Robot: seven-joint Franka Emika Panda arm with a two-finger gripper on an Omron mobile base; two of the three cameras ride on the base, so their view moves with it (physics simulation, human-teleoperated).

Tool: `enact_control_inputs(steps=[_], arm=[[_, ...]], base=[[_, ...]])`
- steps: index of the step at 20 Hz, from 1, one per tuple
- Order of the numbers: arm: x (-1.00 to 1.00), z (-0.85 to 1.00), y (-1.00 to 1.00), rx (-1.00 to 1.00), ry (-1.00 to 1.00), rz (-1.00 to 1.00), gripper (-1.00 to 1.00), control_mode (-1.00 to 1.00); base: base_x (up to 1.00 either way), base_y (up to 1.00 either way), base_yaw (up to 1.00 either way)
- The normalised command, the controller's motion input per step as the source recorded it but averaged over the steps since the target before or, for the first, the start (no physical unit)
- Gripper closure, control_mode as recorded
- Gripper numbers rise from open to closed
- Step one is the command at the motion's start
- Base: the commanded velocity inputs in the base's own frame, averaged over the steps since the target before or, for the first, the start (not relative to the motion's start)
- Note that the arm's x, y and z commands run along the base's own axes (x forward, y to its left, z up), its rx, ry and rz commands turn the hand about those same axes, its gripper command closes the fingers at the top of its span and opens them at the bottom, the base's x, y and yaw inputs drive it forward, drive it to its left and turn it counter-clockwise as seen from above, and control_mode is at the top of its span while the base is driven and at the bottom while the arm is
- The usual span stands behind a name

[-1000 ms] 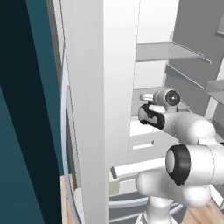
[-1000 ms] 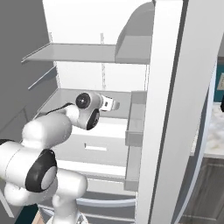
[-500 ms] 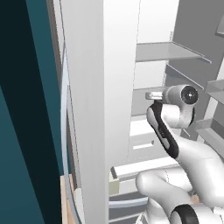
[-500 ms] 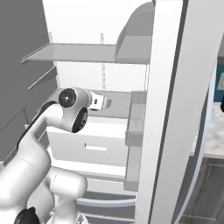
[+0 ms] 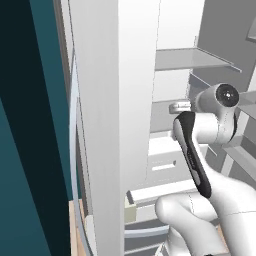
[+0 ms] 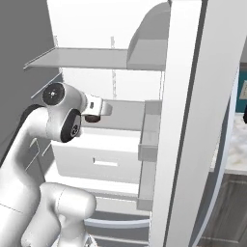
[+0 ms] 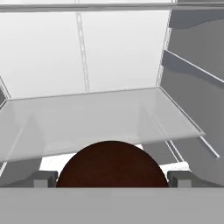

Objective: Take the cupcakes from the fridge and place them on the empty tray on the dining counter.

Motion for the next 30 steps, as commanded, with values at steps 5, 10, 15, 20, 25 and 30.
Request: enact_control_inputs(steps=[5, 10, 15, 20, 25, 30], arm=[[-0.41, 0.02, 0.04, -0.01, 0.12, 0.03, 1.00, -1.00], [-0.21, 0.00, 0.22, 0.00, 0.07, 0.04, 1.00, -1.00], [-0.08, 0.00, 0.15, 0.00, 0.03, 0.01, 1.00, -1.00], [-0.04, 0.00, 0.00, 0.00, 0.00, 0.00, 1.00, 1.00], [0.00, 0.00, 0.00, 0.00, 0.00, 0.00, 1.00, 1.00], [0.00, 0.00, 0.00, 0.00, 0.00, 0.00, 1.00, 1.00]], base=[[0.00, 0.00, 0.00], [0.00, 0.00, 0.00], [0.00, 0.00, 0.00], [-0.10, 0.00, 0.00], [-0.98, 0.00, 0.00], [-1.00, 0.00, 0.00]])
